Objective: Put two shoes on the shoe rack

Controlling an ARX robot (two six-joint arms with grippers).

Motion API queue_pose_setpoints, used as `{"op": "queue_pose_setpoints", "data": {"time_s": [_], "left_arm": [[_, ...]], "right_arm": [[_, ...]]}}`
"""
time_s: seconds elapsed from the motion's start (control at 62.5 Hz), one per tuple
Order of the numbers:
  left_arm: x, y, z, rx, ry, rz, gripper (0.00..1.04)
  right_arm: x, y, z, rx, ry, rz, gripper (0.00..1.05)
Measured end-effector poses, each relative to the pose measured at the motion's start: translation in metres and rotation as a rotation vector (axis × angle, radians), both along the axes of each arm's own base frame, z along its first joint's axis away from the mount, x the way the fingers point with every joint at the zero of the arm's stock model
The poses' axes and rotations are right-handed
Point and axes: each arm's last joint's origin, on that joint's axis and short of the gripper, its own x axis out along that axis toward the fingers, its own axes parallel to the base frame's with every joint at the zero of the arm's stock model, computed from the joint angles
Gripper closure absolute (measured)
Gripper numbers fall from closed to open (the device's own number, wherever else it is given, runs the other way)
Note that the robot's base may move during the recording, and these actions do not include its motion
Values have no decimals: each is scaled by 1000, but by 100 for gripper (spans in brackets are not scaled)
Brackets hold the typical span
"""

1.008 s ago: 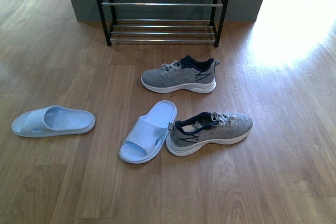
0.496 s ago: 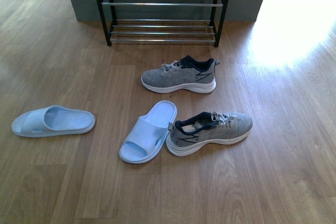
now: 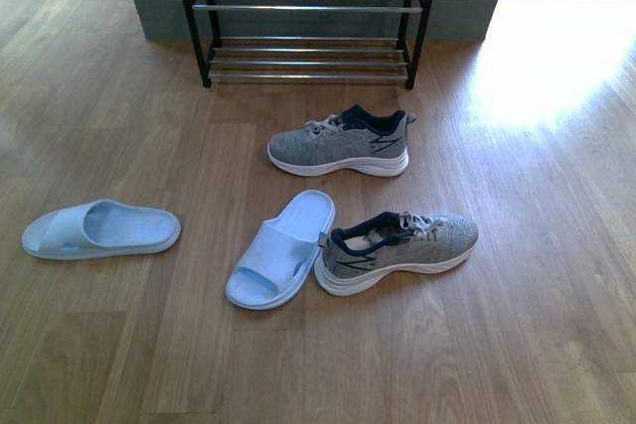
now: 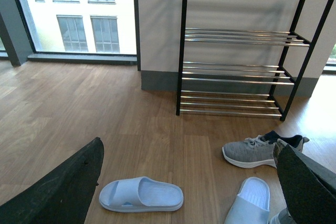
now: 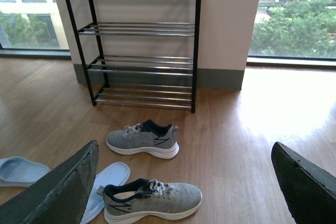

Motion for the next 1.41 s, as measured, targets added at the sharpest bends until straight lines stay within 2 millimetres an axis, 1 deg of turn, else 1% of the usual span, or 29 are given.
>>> {"op": "queue_pose_setpoints", "data": {"time_s": [1.376, 1.407], "left_arm": [[0, 0, 0, 0, 0, 0, 9], [0, 0, 0, 0, 0, 0, 9]], "right_arm": [[0, 0, 0, 0, 2, 2, 9], [0, 0, -2, 26, 69, -35, 9]]}}
